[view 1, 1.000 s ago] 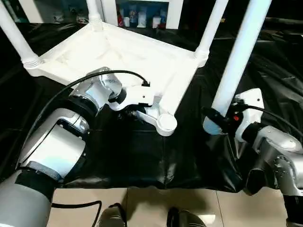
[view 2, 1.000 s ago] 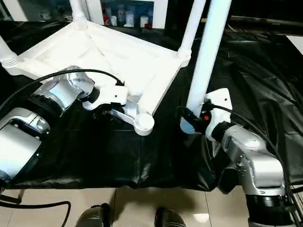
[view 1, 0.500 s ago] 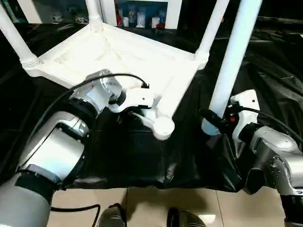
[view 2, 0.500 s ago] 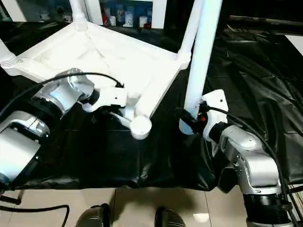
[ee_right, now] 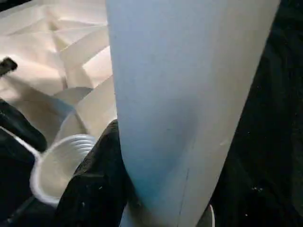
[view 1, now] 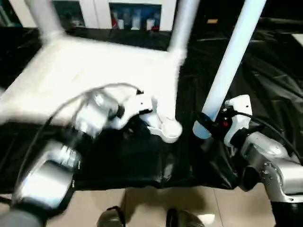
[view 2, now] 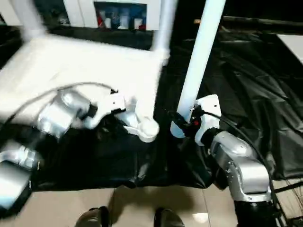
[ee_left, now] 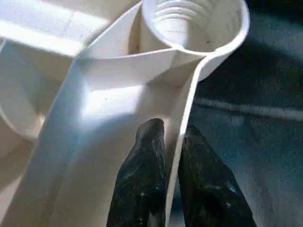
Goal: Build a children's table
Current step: Rotate table base
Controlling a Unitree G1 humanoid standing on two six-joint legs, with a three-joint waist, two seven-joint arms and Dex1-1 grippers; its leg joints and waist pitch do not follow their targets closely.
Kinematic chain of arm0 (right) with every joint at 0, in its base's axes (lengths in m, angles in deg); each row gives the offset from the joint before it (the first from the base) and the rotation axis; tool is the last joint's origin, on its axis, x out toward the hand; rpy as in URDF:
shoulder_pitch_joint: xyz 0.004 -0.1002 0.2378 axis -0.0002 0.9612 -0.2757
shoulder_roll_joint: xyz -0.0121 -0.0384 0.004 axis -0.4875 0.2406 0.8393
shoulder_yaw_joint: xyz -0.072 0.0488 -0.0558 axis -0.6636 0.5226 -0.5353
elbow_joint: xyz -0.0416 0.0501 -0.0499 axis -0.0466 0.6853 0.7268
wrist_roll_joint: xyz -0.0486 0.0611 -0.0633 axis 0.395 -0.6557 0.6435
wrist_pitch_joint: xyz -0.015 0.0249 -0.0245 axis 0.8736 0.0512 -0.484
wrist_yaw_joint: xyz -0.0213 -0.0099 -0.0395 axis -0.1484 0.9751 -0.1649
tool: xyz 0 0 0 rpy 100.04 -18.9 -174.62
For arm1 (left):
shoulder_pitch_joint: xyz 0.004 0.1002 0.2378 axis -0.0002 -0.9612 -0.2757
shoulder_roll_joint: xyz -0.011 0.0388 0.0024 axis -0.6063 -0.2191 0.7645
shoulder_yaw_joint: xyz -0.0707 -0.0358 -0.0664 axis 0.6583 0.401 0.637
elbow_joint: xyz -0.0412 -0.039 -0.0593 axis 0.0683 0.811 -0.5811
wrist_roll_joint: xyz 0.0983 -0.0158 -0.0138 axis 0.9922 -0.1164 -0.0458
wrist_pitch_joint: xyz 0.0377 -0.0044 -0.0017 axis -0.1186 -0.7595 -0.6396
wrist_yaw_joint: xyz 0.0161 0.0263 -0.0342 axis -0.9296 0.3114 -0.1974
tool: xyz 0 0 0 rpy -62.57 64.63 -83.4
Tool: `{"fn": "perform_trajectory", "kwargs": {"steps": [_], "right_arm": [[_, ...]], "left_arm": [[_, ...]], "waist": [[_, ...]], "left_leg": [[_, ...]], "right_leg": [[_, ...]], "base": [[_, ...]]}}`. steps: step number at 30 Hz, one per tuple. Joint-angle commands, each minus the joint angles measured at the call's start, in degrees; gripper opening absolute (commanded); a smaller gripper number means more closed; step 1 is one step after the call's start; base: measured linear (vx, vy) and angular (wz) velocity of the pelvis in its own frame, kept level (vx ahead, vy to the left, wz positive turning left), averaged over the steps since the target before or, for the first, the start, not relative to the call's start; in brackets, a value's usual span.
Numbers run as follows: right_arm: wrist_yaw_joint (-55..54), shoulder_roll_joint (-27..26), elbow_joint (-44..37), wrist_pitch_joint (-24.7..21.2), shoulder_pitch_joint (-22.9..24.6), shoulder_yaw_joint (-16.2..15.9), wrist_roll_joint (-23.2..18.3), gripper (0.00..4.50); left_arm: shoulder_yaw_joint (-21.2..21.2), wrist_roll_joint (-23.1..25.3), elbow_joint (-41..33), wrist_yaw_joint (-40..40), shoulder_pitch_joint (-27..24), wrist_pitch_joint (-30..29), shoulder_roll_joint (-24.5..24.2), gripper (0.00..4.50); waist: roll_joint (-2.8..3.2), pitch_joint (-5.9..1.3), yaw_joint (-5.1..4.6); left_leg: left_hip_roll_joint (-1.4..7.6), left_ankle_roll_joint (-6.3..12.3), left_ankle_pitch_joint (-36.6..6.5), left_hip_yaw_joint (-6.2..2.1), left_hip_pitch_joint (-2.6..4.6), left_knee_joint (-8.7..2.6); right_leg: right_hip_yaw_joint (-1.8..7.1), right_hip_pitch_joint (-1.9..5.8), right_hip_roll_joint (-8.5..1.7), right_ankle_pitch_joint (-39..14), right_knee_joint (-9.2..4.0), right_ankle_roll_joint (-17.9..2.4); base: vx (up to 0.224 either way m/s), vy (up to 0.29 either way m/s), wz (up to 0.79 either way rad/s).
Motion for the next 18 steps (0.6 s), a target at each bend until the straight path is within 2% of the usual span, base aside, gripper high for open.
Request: {"fn": "perform_trajectory", "kwargs": {"steps": [1,2,4,5,6,7,11,12,13,15,18], "right_arm": [[-0.50,0.09,-0.24,0.09,-0.06,0.49,-0.65,1.88],[-0.57,-0.15,-0.18,0.02,-0.07,0.55,-0.85,1.88],[-0.66,-0.38,-0.11,-0.02,-0.11,0.62,-0.96,1.88],[-0.71,-0.51,-0.07,0.00,-0.11,0.57,-0.93,1.88],[-0.82,-0.80,0.07,0.08,-0.16,0.42,-0.79,1.88],[-0.83,-0.83,0.09,0.08,-0.16,0.40,-0.77,1.88],[-0.75,-0.97,-0.05,-0.05,-0.17,0.36,-0.66,1.88],[-0.73,-0.98,-0.03,-0.02,-0.16,0.34,-0.64,1.88],[-0.64,-0.90,0.02,0.01,-0.16,0.37,-0.66,1.88],[-0.21,-0.49,0.15,0.12,-0.11,0.44,-0.58,1.88],[0.35,-0.03,0.64,0.42,-0.18,0.50,-0.25,1.88]], "left_arm": [[0.66,-0.11,-1.48,-2.48,-2.83,-3.79,0.12,0.24],[0.57,0.03,-3.08,-2.92,-3.91,-4.47,0.28,0.21],[0.16,0.35,-5.08,-3.78,-5.26,-5.22,0.27,0.10],[0.24,0.28,-6.45,-4.57,-6.16,-5.81,0.52,0.10],[0.70,-0.27,-10.03,-7.00,-8.50,-6.16,1.33,0.06],[0.78,-0.33,-10.44,-7.29,-8.73,-6.30,1.42,0.02],[1.54,-0.76,-11.56,-9.79,-10.18,-0.48,1.91,0.02],[1.75,-0.64,-11.43,-10.79,-10.50,1.76,2.00,0.01],[2.67,-1.67,-10.49,-11.42,-10.64,6.13,2.63,0.01],[4.52,-3.90,-10.00,-12.28,-10.62,9.64,3.50,0.47],[3.69,-3.87,-10.16,-11.31,-10.41,11.47,2.26,0.69]], "waist": [[-0.81,-5.60,0.61],[-1.17,-5.62,0.58],[-1.03,-5.72,0.49],[-1.06,-5.67,0.50],[-1.38,-6.01,0.43],[-1.29,-5.98,0.44],[-1.51,-6.01,0.53],[-1.78,-6.18,0.43],[-1.75,-6.29,0.43],[-1.65,-6.43,0.68],[-1.56,-6.64,0.89]], "left_leg": [[1.01,3.42,-8.09,-0.20,0.81,-3.45],[0.98,3.37,-8.03,-0.20,0.78,-3.49],[0.99,3.20,-8.21,-0.16,0.87,-3.47],[0.94,3.27,-8.27,-0.14,0.90,-3.48],[1.01,3.23,-7.88,-0.17,0.84,-3.43],[1.04,3.28,-7.62,-0.19,0.78,-3.44],[0.74,3.31,-8.66,-0.12,0.77,-3.43],[0.72,3.00,-8.92,-0.09,0.74,-3.44],[0.77,2.95,-8.77,-0.05,0.83,-3.40],[0.72,2.97,-8.96,0.08,0.97,-3.28],[0.90,3.27,-8.29,0.06,1.04,-3.21]], "right_leg": [[2.47,4.17,-3.62,-10.86,-3.69,-13.87],[2.47,4.12,-3.56,-11.58,-3.76,-13.18],[2.56,3.95,-3.47,-11.42,-3.78,-12.54],[2.53,3.82,-3.36,-11.60,-3.89,-12.34],[2.52,4.06,-3.40,-10.75,-3.57,-12.25],[2.51,4.02,-3.38,-10.22,-3.51,-12.36],[2.50,3.84,-3.18,-12.40,-4.03,-10.93],[2.49,3.93,-3.14,-13.35,-4.03,-10.22],[2.54,3.84,-3.15,-13.63,-4.02,-9.86],[2.62,3.65,-3.14,-13.51,-4.09,-9.78],[2.63,3.51,-3.09,-11.46,-3.77,-10.45]], "base": [[0.000,0.000,0.00],[0.000,0.000,0.00],[0.000,0.000,0.00],[0.000,0.000,0.00],[0.000,0.000,0.00],[0.000,0.000,0.00],[0.000,0.000,0.00],[0.000,0.000,0.00],[0.000,0.000,0.00],[0.000,0.000,0.00],[0.000,0.000,0.00]]}}
